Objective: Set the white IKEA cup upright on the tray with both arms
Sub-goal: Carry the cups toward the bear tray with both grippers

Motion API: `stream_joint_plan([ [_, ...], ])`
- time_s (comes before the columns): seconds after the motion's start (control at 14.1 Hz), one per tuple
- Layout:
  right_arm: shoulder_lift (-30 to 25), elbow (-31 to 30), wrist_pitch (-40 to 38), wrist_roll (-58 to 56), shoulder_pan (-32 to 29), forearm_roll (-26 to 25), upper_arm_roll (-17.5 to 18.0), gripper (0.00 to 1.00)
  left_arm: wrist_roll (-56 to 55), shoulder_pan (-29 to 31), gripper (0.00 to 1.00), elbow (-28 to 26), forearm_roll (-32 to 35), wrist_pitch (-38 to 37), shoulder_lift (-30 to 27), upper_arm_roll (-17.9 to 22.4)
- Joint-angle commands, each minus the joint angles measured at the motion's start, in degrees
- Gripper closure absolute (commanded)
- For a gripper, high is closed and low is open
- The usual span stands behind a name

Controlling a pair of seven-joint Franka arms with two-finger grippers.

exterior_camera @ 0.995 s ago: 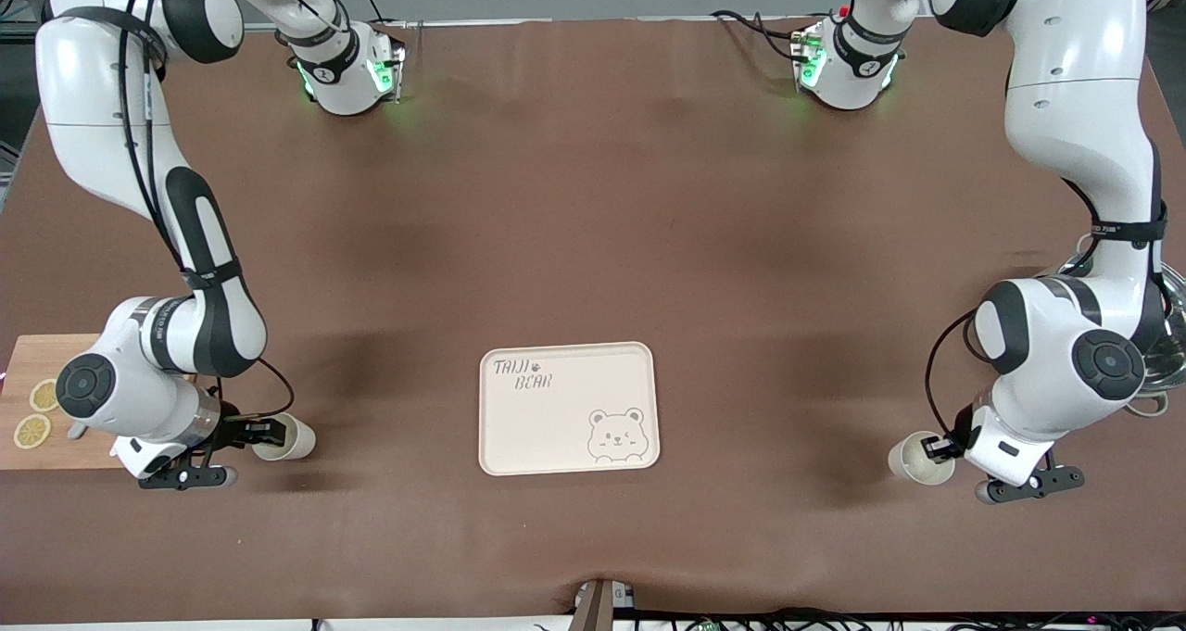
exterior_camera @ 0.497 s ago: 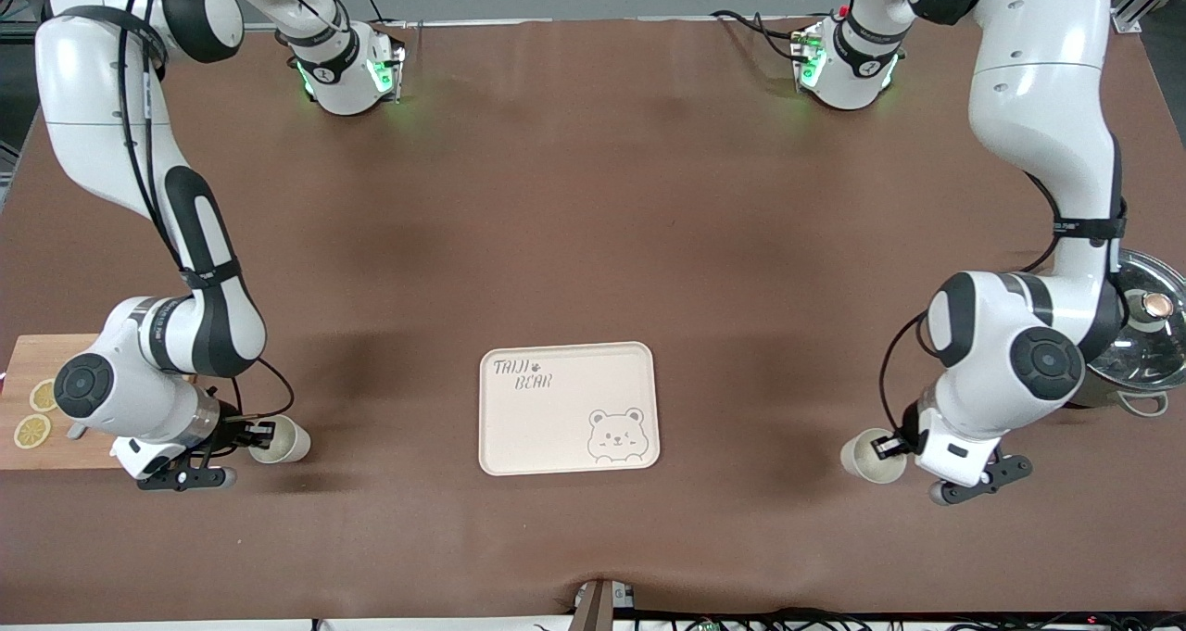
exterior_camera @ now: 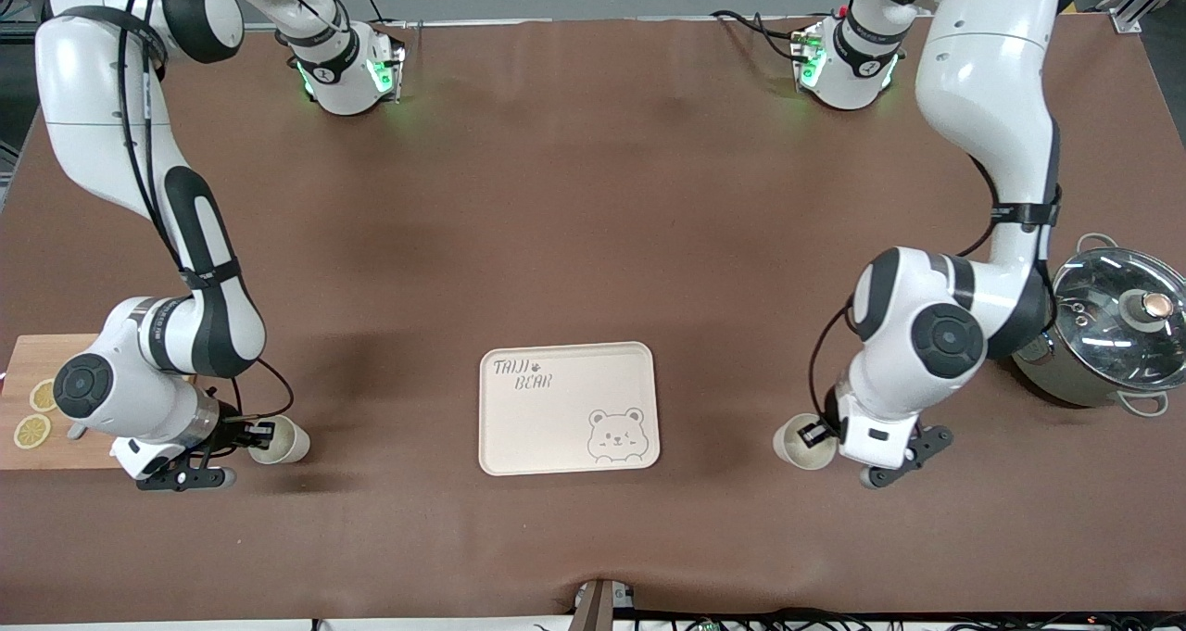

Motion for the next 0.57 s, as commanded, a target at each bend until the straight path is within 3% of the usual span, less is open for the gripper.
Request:
stream_joint_plan([
  [0.0, 0.4, 1.9, -1.6, 1.4, 0.8, 1.0, 0.4, 1.0, -6.0, -3.3, 1.0, 0.2, 1.4, -1.3, -0.8, 0.7],
  [0.36, -0.1, 8.3, -13.7, 12.0, 4.8, 1.7, 0.5, 1.0, -14.1, -8.1, 1.0, 0.3, 1.3, -1.3, -0.6, 0.7],
  [0.5, -0.3, 8.7, -14.9, 14.9, 6.4, 2.9, 0.5, 1.0, -16.1, -9.4, 1.0, 1.0, 1.3, -1.3, -0.1, 0.8],
])
